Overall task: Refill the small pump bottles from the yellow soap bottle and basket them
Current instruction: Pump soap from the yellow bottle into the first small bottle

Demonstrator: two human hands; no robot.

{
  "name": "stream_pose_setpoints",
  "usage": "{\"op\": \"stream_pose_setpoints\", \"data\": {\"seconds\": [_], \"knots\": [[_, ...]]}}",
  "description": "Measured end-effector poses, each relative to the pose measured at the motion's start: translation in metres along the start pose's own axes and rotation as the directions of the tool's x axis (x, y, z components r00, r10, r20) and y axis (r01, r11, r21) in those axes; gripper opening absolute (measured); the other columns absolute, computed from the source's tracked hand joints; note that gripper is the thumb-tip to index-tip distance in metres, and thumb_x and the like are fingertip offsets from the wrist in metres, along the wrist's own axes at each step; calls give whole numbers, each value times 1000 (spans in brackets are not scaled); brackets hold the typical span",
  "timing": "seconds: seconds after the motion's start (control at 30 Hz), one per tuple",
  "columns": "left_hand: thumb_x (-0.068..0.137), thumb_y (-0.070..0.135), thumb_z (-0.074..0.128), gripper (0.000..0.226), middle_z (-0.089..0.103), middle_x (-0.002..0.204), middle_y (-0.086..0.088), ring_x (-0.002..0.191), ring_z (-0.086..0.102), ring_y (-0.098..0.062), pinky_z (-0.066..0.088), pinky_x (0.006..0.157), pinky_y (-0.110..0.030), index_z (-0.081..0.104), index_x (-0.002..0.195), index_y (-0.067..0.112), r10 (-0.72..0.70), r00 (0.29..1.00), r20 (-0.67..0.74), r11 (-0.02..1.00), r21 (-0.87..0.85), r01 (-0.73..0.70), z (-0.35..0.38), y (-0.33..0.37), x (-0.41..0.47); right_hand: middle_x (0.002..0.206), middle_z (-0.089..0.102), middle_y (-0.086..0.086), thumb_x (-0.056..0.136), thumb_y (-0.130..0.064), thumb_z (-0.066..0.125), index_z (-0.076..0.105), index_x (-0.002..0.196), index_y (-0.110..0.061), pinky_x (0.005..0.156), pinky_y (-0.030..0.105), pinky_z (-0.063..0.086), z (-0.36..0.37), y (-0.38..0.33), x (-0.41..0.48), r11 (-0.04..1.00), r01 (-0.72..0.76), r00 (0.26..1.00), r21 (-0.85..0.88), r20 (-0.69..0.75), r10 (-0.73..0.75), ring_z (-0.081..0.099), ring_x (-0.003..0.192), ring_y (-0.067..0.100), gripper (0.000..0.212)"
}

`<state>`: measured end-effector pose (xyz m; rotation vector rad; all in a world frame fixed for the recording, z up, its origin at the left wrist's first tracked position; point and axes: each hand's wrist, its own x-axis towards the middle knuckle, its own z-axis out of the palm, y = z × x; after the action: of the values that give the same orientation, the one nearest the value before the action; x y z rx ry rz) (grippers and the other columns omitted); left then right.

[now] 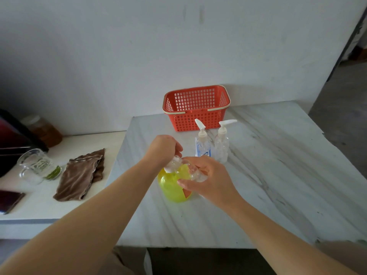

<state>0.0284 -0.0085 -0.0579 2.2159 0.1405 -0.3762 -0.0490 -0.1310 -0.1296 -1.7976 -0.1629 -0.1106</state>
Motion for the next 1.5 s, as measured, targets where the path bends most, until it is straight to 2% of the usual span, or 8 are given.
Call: {"op": "stream_pose_setpoints", "data": {"seconds": [0.23, 0.47, 0.63, 0.8, 1.03, 1.27, 1.4, 1.5], "knots": [[89, 1, 40, 28, 68, 74, -9, 66, 59, -19, 42, 54, -24, 65, 78, 8, 7, 1000, -20, 998, -61, -8, -3, 8, -5, 89, 58, -13, 62, -40, 79, 66, 104, -46, 87, 21, 48, -4, -3, 5, 999, 15, 1000, -29, 12, -15, 61, 90, 3, 44], [90, -10, 32, 34, 66, 106, -30, 86, 61, -32, 49, 94, -41, 63, 105, -12, 6, 1000, 14, 1000, 4, -6, 1, 5, -4, 85, 56, -12, 57, -52, 74, 62, 95, -55, 84, 17, 47, -2, 0, 4, 999, 12, 1000, -46, 18, -11, 60, 87, 0, 40], [92, -4, 37, 29, 66, 109, -24, 68, 56, -20, 47, 65, -27, 63, 106, -8, -13, 1000, 15, 999, -32, 14, 1, 4, -2, 84, 57, -12, 54, -55, 71, 63, 92, -57, 83, 18, 48, -1, 0, 3, 1000, 4, 1000, -27, 8, -4, 60, 86, 0, 39], [91, 3, 45, 21, 66, 77, -8, 58, 55, -14, 36, 33, -10, 65, 95, 3, -81, 996, 40, 983, -164, 87, -4, 12, -10, 88, 59, -7, 59, -44, 76, 64, 96, -52, 83, 16, 46, -4, -8, 4, 999, 17, 1000, -42, 10, -17, 60, 87, 1, 39], [93, -2, 38, 29, 65, 80, -10, 52, 60, -8, 42, 44, -16, 65, 104, -3, -52, 998, 34, 994, -96, 55, -1, 12, -7, 85, 57, -11, 58, -47, 75, 62, 93, -56, 82, 15, 46, -4, -7, 4, 999, 6, 1000, -45, -3, -6, 59, 86, 1, 39], [93, -2, 39, 30, 66, 110, -24, 60, 52, -18, 40, 54, -22, 63, 110, -8, -140, 989, 58, 982, -122, 146, 2, 14, -10, 82, 56, -11, 58, -46, 74, 61, 93, -56, 82, 23, 47, -1, -6, 1, 997, -1, 1000, -71, 3, 1, 59, 84, 4, 38], [90, 2, 45, 25, 65, 73, -8, 51, 52, -13, 37, 36, -12, 67, 99, -2, -155, 987, 40, 970, -185, 160, 1, 10, -14, 86, 59, -7, 56, -49, 72, 61, 92, -58, 81, 17, 45, -3, -7, 1, 997, 20, 1000, -72, 9, -20, 59, 87, 2, 39], [88, 6, 50, 18, 59, 66, -1, 49, 51, -10, 39, 42, -17, 68, 92, 7, -175, 984, 46, 969, -168, 180, -4, 13, -19, 91, 62, -4, 55, -50, 73, 61, 94, -57, 82, 15, 45, -4, -10, 4, 997, 29, 1000, -67, 13, -28, 60, 89, 1, 42]]}}
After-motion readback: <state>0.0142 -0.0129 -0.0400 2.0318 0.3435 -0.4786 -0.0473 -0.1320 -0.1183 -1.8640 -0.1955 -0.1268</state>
